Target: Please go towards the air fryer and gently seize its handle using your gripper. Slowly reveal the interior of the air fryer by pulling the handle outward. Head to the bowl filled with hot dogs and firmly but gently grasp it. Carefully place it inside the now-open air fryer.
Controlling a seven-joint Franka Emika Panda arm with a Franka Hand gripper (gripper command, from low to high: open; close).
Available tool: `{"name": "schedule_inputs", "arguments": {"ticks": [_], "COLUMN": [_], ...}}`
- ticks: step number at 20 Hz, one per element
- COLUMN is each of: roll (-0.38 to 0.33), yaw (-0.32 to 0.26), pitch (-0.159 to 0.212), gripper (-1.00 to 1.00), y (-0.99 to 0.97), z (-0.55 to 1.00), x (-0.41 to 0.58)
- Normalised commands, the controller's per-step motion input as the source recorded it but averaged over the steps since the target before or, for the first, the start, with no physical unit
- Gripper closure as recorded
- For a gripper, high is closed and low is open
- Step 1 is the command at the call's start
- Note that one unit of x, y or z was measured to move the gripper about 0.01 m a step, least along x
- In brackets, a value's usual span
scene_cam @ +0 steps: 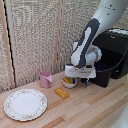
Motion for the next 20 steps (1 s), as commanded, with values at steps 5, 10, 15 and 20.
{"name": "schedule_inputs", "arguments": {"ticks": [5,10,15,20], "roll": [0.0,-0.007,-0.01,0.001], "yaw": [-0.004,-0.1,-0.194,-0.214], "pitch": [-0.002,-0.049,-0.154,-0.229], "gripper": [1.0,1.0,1.0,1.0], "y": [0.0,0.12,0.26,0.43], "z": [-0.01,0.0,0.32,0.52], "x": [0.0,-0.045,-0.082,-0.001]}}
